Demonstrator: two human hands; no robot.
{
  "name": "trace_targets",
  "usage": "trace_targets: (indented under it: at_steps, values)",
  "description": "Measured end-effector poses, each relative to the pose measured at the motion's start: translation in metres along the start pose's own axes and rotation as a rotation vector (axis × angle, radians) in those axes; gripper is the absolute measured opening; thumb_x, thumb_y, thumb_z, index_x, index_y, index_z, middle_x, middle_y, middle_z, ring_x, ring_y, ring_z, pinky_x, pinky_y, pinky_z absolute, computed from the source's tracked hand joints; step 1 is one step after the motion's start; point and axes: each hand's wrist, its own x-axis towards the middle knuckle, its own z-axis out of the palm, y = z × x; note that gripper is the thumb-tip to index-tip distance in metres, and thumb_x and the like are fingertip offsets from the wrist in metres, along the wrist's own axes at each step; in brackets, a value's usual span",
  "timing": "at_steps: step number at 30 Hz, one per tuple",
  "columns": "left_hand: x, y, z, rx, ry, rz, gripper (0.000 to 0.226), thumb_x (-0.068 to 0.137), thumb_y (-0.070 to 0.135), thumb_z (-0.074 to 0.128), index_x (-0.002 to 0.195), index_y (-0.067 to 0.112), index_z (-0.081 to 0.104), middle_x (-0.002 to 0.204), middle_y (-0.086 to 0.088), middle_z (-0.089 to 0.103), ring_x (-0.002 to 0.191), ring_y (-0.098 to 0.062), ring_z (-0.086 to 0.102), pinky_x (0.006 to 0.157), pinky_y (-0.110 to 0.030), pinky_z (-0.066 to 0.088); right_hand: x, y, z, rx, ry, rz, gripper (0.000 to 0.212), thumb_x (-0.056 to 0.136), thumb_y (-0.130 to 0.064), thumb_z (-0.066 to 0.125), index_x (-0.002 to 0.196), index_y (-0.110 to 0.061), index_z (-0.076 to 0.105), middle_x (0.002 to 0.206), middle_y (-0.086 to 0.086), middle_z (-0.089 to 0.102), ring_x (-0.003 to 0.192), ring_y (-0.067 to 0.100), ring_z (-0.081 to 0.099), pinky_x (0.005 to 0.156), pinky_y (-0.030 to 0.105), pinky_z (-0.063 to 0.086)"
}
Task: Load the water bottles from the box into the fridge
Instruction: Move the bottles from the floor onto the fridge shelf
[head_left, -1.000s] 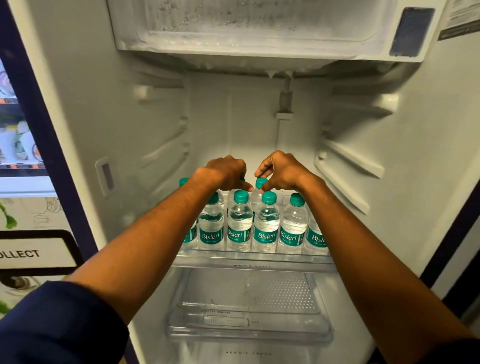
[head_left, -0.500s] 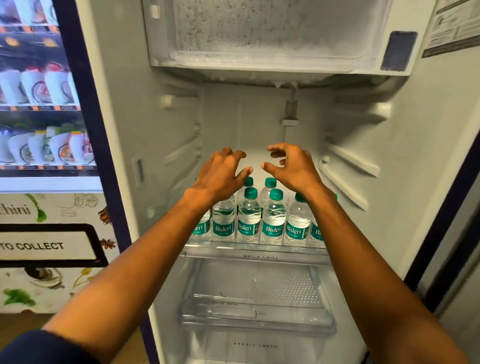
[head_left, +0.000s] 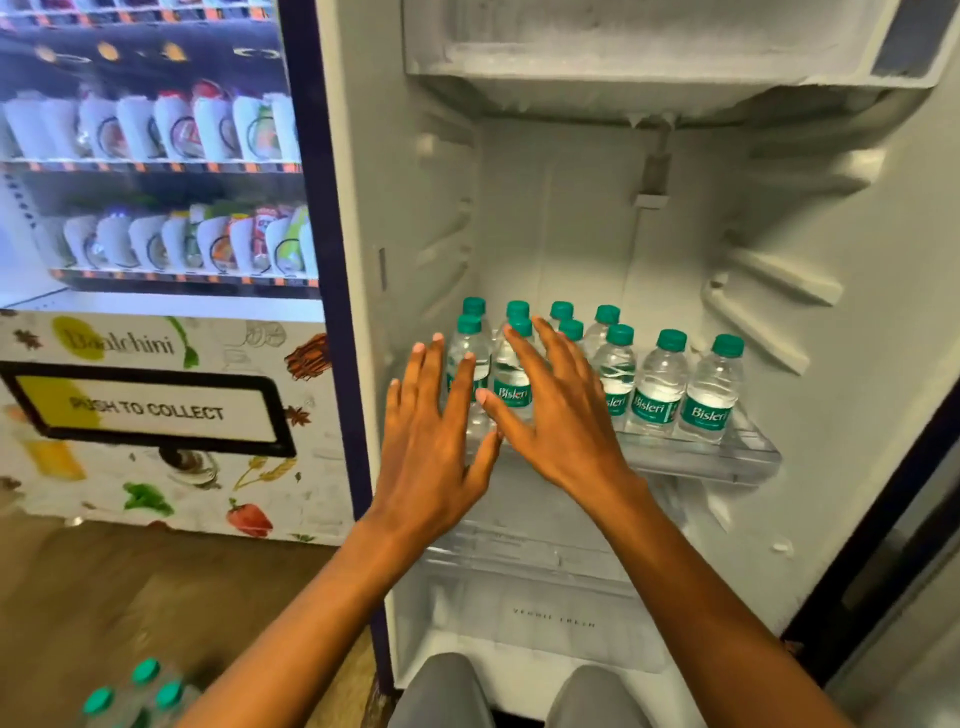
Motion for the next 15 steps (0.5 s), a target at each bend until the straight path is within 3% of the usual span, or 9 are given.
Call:
trace_targets:
  at_steps: [7, 15]
  values:
    - [-0.081, -0.015, 0.001, -0.028, -0.069, -0.06, 0.078, 0.093, 0.04, 0.053, 0.156, 0.014, 0.015, 0.163, -0.011, -0.004, 0.151, -0.028, -0.005, 0.119, -0.057, 0.015, -0.061, -0.018, 0.058, 0.049, -0.041, -0.073, 0.076, 0.09, -0.072, 0.026, 0.155, -0.034, 0.017, 0.165, 0.001, 0.007, 0.151, 0.026, 0.006, 0.118, 0.054, 0.02]
    - [-0.161, -0.055, 0.0, -0.021, -0.107, -0.289, 0.078, 0.093, 0.031, 0.057, 0.156, 0.013, 0.015, 0.164, -0.01, -0.007, 0.151, -0.026, -0.007, 0.118, -0.057, 0.014, -0.119, -0.06, 0.126, 0.175, -0.11, -0.199, 0.068, 0.094, -0.058, 0.045, 0.153, -0.028, 0.029, 0.16, 0.006, 0.025, 0.145, 0.028, 0.027, 0.112, 0.047, 0.034]
